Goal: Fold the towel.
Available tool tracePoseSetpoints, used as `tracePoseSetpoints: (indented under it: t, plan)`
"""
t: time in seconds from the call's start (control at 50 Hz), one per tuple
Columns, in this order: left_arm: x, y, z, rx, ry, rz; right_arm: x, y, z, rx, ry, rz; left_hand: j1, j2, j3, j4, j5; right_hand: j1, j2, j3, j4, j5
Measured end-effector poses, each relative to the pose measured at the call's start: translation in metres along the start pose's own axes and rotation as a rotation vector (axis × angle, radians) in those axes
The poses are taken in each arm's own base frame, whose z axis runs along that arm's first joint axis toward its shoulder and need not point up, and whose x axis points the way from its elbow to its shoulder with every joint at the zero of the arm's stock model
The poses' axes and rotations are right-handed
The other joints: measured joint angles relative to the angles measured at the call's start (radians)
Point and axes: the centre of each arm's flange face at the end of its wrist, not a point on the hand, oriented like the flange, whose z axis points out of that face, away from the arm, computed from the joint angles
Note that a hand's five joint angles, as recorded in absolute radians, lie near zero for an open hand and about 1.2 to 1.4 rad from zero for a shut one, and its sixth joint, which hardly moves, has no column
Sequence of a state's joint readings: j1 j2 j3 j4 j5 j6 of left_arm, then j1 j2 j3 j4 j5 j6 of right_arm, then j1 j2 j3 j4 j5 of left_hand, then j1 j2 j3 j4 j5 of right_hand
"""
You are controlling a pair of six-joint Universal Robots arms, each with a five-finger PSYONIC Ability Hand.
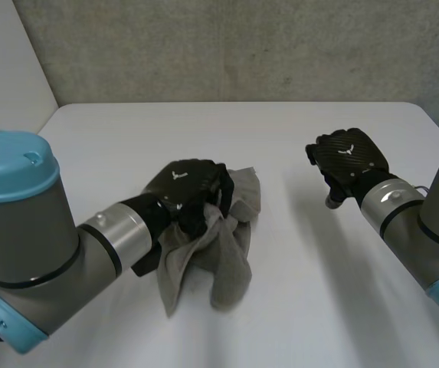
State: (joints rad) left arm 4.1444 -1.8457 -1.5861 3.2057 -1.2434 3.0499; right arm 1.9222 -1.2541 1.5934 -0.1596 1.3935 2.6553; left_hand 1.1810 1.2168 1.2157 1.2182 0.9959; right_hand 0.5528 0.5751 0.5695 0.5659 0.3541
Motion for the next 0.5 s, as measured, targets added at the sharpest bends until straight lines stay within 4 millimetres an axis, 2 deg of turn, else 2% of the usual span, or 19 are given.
tracePoseSetpoints:
  t: [0.04, 0.06, 0.16, 0.22, 0.3, 0.36, 0.5]
  plan:
    - [0.004, 0.003, -0.002, -0.016, 0.008, 0.009, 0.003, 0.004, 0.000, -0.011, 0.005, 0.004, -0.013, -0.063, -0.056, -0.058, -0.004, -0.007, -0.006, -0.006, -0.001, -0.007]
    - [0.006, 0.005, -0.003, -0.025, 0.012, 0.010, 0.004, 0.006, 0.000, -0.015, 0.005, 0.007, -0.107, -0.140, -0.139, -0.141, -0.070, -0.014, -0.016, -0.016, -0.008, -0.014]
    - [0.012, 0.019, -0.011, -0.082, 0.022, 0.005, 0.006, 0.009, 0.001, -0.012, -0.018, 0.017, -0.644, -0.680, -0.677, -0.680, -0.641, -0.070, -0.082, -0.079, -0.078, -0.076]
    - [0.014, 0.031, -0.018, -0.131, 0.021, 0.008, 0.004, 0.009, 0.002, 0.000, -0.046, 0.019, -0.833, -0.874, -0.872, -0.874, -0.833, -0.085, -0.101, -0.097, -0.098, -0.097]
    - [0.012, 0.041, -0.028, -0.176, 0.009, 0.033, 0.002, 0.007, 0.003, 0.014, -0.077, 0.021, -0.934, -0.978, -0.975, -0.976, -0.931, -0.087, -0.102, -0.098, -0.098, -0.101]
    - [0.010, 0.040, -0.035, -0.176, -0.007, 0.048, 0.000, 0.006, 0.004, 0.015, -0.091, 0.023, -0.948, -0.994, -0.990, -0.993, -0.943, -0.087, -0.102, -0.098, -0.098, -0.101]
    - [0.005, 0.018, -0.050, -0.099, -0.046, 0.053, -0.004, 0.008, 0.006, -0.005, -0.108, 0.033, -0.957, -1.007, -1.003, -1.005, -0.951, -0.087, -0.102, -0.098, -0.099, -0.101]
